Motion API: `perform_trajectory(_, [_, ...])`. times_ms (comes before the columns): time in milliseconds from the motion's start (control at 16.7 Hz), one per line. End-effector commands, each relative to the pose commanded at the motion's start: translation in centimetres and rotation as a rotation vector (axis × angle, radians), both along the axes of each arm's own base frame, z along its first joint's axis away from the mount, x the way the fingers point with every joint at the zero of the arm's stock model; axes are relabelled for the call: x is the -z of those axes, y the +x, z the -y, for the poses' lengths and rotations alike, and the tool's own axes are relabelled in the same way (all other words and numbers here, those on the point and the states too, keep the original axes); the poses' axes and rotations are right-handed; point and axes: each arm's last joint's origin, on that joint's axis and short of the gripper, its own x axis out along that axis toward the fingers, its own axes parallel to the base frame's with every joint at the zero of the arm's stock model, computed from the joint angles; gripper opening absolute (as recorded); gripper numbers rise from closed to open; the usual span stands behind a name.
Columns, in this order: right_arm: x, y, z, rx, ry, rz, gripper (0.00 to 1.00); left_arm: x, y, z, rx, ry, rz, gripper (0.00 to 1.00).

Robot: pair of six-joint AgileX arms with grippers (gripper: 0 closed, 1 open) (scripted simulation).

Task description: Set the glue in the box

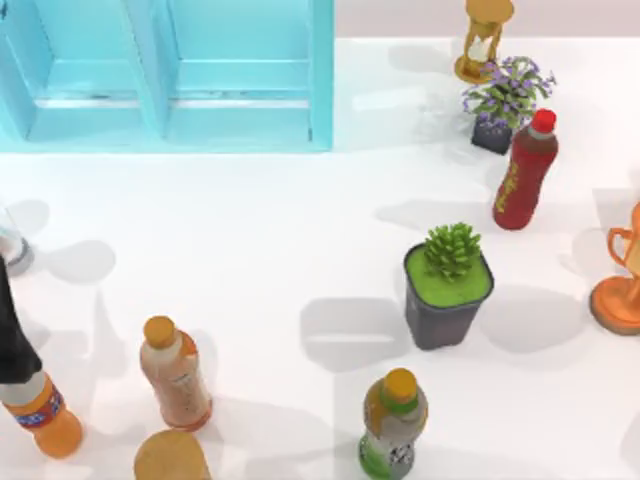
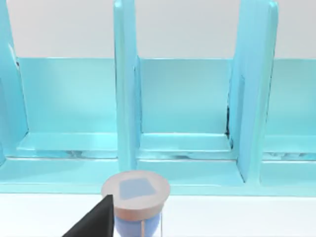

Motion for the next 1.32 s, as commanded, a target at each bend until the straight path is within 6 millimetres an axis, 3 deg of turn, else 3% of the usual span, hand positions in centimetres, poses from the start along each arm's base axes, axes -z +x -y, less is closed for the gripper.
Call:
perform_trajectory(480, [2.1,3.1,-0.3,0.001,-0.006,0.007,0.0,0.0,0.0,0.0,0.0,0.0,0.0,1.0])
perform_trajectory(840, [2.3,3.5,-0.4,0.002,-0.008,0.01,0.0,0.0,0.0,0.0,0.0,0.0,0.0,1.0])
perform_trajectory(1320, [2.3,3.5,-0.4,0.002,-0.008,0.01,0.6,0.0,0.0,0.0,0.0,0.0,0.0,1.0])
